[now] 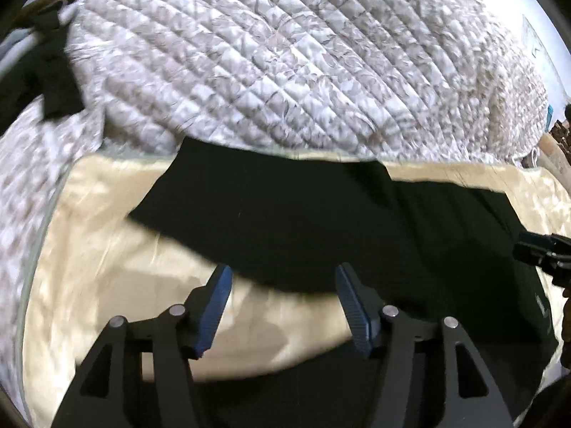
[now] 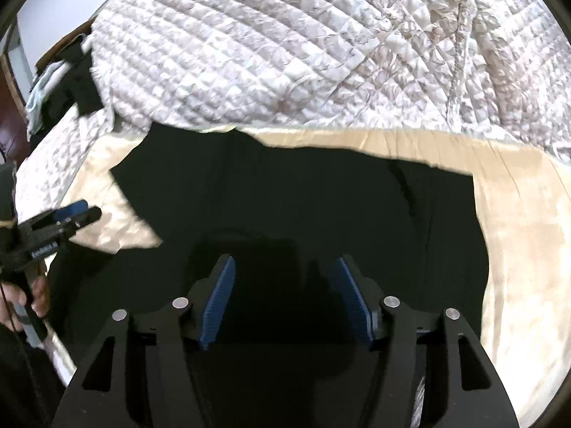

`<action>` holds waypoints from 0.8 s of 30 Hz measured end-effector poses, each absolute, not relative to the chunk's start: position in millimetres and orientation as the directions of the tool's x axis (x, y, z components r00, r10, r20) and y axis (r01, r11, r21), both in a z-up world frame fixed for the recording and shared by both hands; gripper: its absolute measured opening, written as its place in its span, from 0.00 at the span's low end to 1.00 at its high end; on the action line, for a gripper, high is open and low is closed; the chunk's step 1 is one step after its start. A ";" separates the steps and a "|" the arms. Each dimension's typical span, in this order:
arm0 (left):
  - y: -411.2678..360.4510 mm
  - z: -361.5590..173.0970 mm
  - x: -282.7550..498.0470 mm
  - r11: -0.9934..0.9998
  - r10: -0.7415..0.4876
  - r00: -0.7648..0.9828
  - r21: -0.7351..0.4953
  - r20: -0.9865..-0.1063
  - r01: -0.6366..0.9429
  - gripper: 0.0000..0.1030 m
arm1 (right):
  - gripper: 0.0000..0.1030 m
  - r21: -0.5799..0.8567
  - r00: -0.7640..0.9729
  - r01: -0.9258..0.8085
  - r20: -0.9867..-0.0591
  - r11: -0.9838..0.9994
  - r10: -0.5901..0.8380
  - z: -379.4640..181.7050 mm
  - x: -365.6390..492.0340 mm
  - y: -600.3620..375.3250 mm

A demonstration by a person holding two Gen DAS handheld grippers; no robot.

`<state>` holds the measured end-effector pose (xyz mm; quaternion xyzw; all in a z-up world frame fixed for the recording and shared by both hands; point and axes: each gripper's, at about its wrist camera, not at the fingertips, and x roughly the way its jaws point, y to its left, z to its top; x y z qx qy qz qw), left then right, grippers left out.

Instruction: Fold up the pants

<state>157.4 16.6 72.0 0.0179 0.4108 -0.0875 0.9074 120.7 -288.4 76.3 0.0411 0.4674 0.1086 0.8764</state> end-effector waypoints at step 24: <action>-34.0 -10.0 294.3 0.944 0.068 0.605 0.248 -0.793 0.218 0.03 | 0.11 -0.034 0.450 -0.201 -0.891 0.979 0.062 9.2 274.8 -295.7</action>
